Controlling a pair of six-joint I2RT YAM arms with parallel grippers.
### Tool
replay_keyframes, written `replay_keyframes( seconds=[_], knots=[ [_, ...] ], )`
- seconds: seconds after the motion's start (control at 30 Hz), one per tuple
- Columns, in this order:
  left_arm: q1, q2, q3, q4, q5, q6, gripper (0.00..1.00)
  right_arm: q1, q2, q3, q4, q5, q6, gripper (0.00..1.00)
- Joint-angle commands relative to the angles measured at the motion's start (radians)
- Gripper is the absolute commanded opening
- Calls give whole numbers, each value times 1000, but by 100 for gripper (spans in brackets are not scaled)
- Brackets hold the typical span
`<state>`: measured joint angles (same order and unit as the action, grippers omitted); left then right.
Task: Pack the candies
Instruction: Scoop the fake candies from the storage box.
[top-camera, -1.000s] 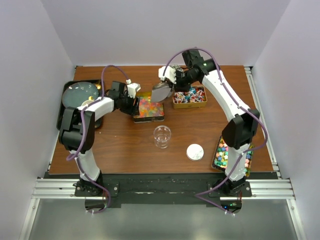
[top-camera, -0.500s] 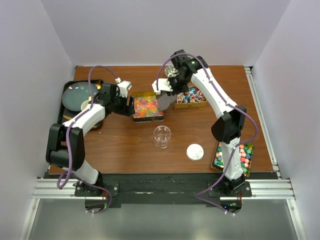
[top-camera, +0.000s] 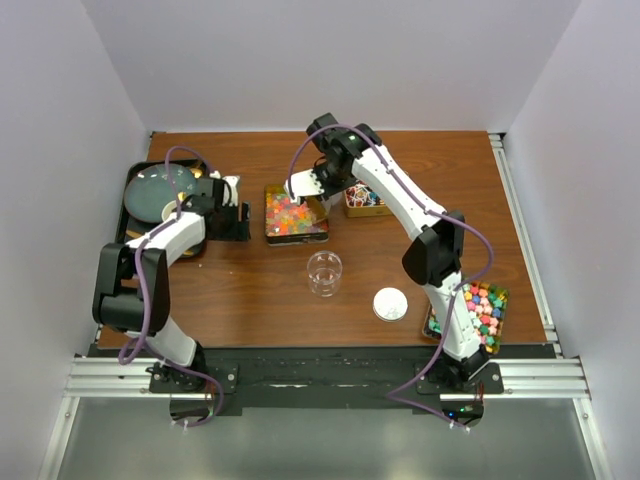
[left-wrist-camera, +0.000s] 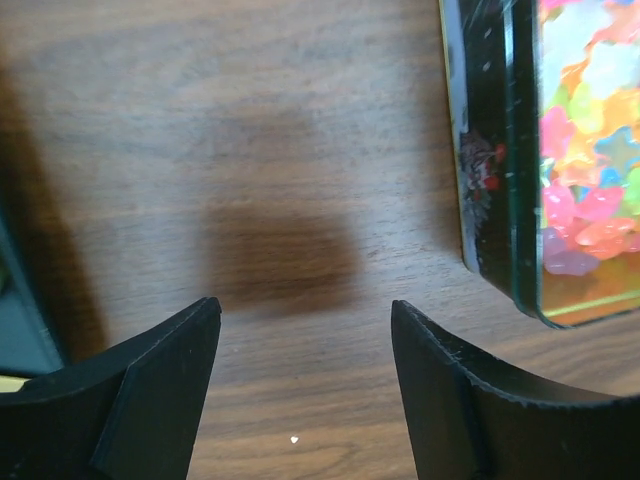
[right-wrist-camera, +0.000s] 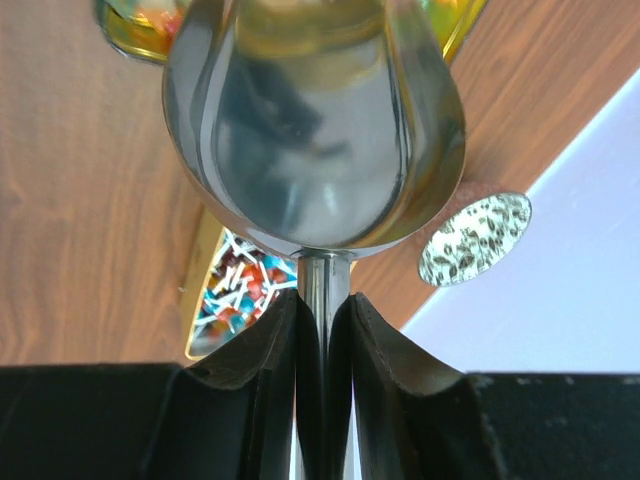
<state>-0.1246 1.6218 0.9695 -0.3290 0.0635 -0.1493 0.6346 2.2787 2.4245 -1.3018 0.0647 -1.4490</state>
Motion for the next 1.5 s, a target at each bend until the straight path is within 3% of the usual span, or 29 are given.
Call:
replay_keyframes(
  seconds=[0.0, 0.27, 0.93, 1.2, 1.47],
  knots=[
    [5, 50, 26, 34, 53, -22, 72, -4, 34, 88, -31, 147, -14, 0],
    [2, 142, 34, 108, 179, -19, 68, 0, 94, 81, -100, 176, -7, 0],
    [-17, 234, 37, 203, 389, -67, 59, 91, 185, 85, -25, 238, 182, 0],
    [-17, 262, 54, 222, 453, -73, 59, 97, 173, 62, 1, 81, 337, 0],
    [-9, 247, 54, 206, 458, -33, 59, 86, 136, -47, 35, -52, 374, 0]
  ],
)
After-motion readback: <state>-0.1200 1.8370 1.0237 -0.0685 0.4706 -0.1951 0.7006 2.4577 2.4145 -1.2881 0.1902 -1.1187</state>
